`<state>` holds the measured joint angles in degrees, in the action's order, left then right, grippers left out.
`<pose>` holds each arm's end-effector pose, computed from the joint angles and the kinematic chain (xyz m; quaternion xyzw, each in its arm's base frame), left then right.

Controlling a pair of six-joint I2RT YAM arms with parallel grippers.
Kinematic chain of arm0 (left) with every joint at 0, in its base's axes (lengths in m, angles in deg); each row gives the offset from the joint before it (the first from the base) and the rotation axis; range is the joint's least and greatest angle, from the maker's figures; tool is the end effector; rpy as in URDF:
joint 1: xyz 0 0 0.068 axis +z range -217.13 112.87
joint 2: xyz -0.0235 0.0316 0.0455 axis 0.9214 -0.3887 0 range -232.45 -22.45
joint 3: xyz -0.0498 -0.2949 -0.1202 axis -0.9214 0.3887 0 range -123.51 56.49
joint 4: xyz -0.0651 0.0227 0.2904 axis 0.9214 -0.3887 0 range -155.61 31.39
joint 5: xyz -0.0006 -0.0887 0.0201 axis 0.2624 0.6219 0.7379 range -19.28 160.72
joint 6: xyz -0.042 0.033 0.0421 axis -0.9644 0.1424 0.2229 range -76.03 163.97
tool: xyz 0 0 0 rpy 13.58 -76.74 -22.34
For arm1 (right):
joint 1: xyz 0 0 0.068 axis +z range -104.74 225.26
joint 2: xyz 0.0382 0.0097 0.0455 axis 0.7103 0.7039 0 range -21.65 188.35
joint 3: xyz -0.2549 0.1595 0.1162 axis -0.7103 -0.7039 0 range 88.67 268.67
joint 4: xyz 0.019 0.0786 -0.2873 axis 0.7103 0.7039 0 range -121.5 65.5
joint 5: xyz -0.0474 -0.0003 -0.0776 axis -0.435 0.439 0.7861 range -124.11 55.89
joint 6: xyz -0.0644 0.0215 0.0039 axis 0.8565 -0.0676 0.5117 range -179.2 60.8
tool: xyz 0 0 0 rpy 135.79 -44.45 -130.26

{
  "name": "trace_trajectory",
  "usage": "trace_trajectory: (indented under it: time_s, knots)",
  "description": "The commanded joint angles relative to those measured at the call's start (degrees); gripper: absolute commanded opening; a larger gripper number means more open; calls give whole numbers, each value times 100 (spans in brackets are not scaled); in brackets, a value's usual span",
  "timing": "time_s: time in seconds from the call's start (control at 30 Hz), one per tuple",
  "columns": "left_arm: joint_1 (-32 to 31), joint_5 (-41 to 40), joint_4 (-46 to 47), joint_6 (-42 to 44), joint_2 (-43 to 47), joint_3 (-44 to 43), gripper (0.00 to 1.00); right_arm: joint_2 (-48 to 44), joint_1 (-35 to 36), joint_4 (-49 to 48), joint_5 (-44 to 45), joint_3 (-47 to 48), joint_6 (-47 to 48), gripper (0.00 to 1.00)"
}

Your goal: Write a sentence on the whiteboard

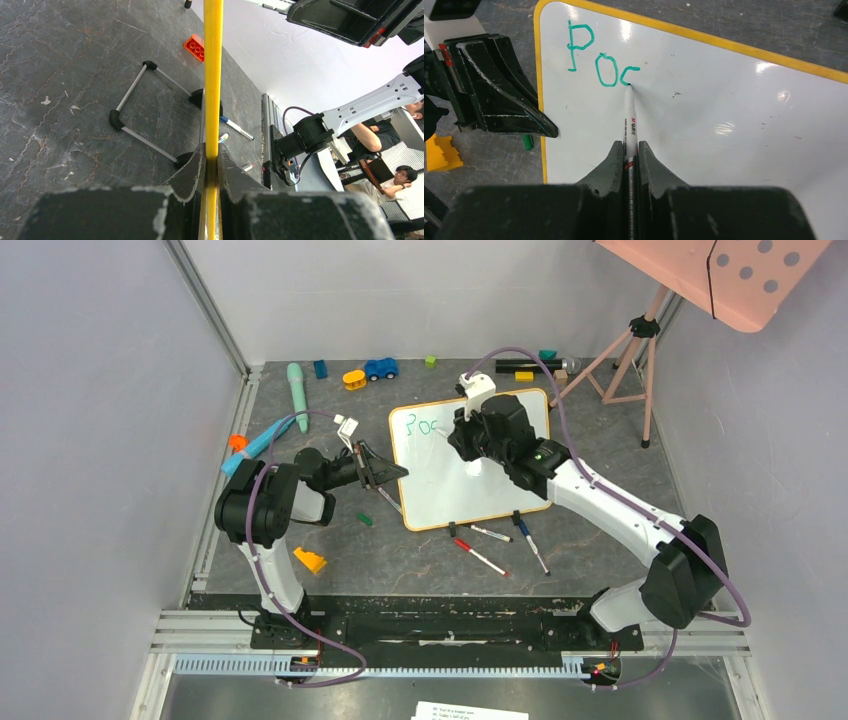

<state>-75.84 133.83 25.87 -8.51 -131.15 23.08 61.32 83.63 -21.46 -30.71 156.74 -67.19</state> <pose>0.3373 -0.1009 0.1678 0.1639 0.6611 -0.6223 0.3858 0.3061 0.2384 0.3567 -0.2054 0.8175 0.1886 0.5039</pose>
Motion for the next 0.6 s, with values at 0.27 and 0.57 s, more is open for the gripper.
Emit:
trace_trajectory:
  time_s: [0.27, 0.57]
  knots:
    - [18, 87, 470, 116, 207, -43, 2, -220, -48, 143, 324, -185, 8, 0]
    - [17, 78, 472, 116, 210, -31, 2, -285, -46, -70, -69, -370, 47, 0]
